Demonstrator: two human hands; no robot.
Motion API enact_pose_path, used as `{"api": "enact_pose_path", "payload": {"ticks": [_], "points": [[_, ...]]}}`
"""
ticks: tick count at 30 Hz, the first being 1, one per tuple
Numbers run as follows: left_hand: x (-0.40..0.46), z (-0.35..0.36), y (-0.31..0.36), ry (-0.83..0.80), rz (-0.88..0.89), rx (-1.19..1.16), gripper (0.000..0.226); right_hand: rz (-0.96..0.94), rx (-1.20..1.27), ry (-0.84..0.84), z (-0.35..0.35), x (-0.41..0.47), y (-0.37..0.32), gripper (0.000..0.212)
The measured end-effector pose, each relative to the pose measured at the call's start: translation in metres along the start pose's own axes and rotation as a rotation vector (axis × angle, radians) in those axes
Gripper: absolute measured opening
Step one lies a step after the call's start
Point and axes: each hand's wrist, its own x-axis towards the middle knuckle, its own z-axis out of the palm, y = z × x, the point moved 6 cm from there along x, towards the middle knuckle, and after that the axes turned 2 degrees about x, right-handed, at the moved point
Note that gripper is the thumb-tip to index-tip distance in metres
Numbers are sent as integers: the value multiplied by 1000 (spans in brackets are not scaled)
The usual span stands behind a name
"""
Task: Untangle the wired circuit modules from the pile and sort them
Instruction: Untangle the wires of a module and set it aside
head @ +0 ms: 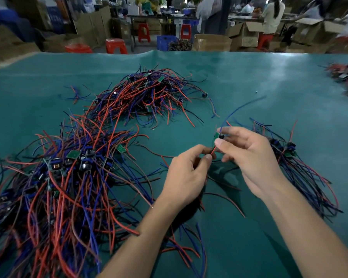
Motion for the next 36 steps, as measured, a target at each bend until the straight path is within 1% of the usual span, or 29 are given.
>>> {"api": "enact_pose_path", "payload": {"ticks": [4, 6, 9, 12, 15, 17, 19, 21, 23, 24, 25, 26, 27, 28, 29, 30, 31, 32, 33, 34, 36], "points": [[-1, 2, 2, -35, -23, -22, 17, -107, 10, 88, -3, 2, -4, 22], [-2, 2, 4, -54, -29, -31, 19, -191, -55, 180, -11, 4, -10, 21], [-3, 2, 5, -73, -20, 15, 19, -297, -103, 365, -35, 5, -24, 16], [-3, 2, 5, -77, -24, 31, 17, -405, -165, 515, -50, 5, -51, 10], [-4, -1, 7, -39, -40, 49, 16, -525, -192, 537, -34, 3, -94, 5], [-4, -3, 6, -23, -59, 53, 16, -589, -190, 421, -6, 3, -126, 9], [-3, -2, 6, -27, -74, 51, 16, -556, -241, 209, 39, 7, -148, 14], [-3, -3, 6, -32, -75, 49, 17, -504, -356, 13, 92, 12, -154, 17], [-5, -5, 9, 1, -54, 63, 18, -509, -496, -176, 147, 11, -154, 28], [-5, -6, 10, 27, -46, 60, 13, -499, -587, -300, 174, 10, -150, 36], [-5, -7, 12, 45, -43, 44, 18, -469, -703, -433, 196, 8, -143, 44], [-5, -8, 13, 44, -48, 36, 32, -419, -833, -562, 212, 8, -131, 48], [-5, -8, 13, 39, -40, 35, 39, -361, -953, -665, 221, 14, -117, 47], [-5, -7, 12, 22, -40, 47, 33, -311, -1047, -712, 223, 24, -103, 41], [-4, -7, 11, 9, -40, 71, 20, -266, -1109, -688, 219, 38, -91, 31], [-4, -7, 9, 1, -57, 103, 24, -214, -1145, -616, 209, 53, -80, 26], [-4, -7, 8, 3, -71, 120, 31, -155, -1166, -522, 195, 68, -70, 30], [-4, -6, 6, -5, -84, 115, 29, -103, -1187, -431, 179, 80, -60, 35], [-4, -5, 4, -14, -84, 108, 21, -58, -1226, -363, 163, 90, -49, 39], [-3, -5, 5, -19, -84, 108, 16, -16, -1289, -328, 148, 98, -38, 41], [-3, -5, 6, -18, -76, 113, 15, 80, -1424, -335, 121, 108, -12, 44]]}}
